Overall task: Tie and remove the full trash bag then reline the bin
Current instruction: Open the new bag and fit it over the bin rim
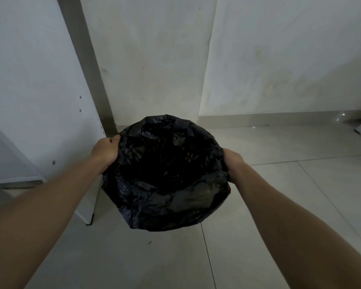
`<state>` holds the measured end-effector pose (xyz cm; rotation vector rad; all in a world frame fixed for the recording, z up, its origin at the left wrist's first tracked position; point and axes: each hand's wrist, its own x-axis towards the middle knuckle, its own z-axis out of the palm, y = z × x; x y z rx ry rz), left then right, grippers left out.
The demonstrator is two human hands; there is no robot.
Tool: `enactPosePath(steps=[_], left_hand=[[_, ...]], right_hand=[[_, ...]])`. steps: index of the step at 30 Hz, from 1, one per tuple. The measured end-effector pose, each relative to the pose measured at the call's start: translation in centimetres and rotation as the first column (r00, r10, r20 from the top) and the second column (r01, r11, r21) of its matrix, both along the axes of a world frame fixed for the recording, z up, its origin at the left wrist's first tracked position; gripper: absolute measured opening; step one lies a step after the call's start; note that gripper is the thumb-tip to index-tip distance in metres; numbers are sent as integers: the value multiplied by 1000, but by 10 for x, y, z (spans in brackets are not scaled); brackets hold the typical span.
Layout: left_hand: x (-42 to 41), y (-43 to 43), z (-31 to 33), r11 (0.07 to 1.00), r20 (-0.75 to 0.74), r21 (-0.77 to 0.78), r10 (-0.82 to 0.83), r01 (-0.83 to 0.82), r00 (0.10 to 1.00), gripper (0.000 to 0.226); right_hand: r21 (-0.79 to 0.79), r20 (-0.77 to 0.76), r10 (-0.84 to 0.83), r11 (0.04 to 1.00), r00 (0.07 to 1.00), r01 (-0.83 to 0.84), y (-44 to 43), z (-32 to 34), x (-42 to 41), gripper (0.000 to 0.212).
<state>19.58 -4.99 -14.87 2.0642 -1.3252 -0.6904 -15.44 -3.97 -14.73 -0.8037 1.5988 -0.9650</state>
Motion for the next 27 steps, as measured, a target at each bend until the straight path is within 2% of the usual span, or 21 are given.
enactPosePath(steps=[4, 9, 11, 14, 16, 19, 21, 23, 25, 27], left_hand=[[-4, 5, 1, 998, 74, 2, 64, -64, 995, 62], [-11, 6, 1, 987, 29, 11, 162, -163, 986, 65], [-17, 5, 0, 978, -47, 19, 206, -206, 977, 63], [-29, 2, -1, 966, -152, 40, 257, -254, 954, 64], [-31, 0, -1, 964, -186, 32, 267, -266, 946, 64], [-34, 0, -2, 957, -229, -2, 281, -289, 932, 64], [-36, 0, -4, 944, -257, -26, 312, -330, 914, 56], [-39, 1, -3, 933, -297, -30, 334, -358, 895, 53], [-41, 3, -4, 918, -347, -41, 357, -394, 867, 49], [-43, 7, -6, 889, -393, -56, 399, -454, 829, 45]], right_hand=[[-28, 225, -156, 986, 962, 167, 22, -16, 5, 20], [-180, 180, -224, 950, 958, 256, 42, -30, 19, 16], [-207, 235, -253, 930, 939, 303, 46, -30, 25, 9], [-112, 430, -272, 930, 861, 350, 49, -22, 31, 31], [-114, 428, -248, 939, 869, 324, 49, -20, 31, 46], [-179, 385, -276, 914, 881, 365, 51, -26, 24, 25], [-159, 479, -267, 910, 836, 383, 57, -29, 22, 16], [-159, 540, -259, 903, 801, 399, 59, -34, 23, 18], [-195, 418, -358, 863, 835, 467, 56, -34, 31, 19], [-322, 158, -482, 800, 862, 507, 54, -34, 42, 16]])
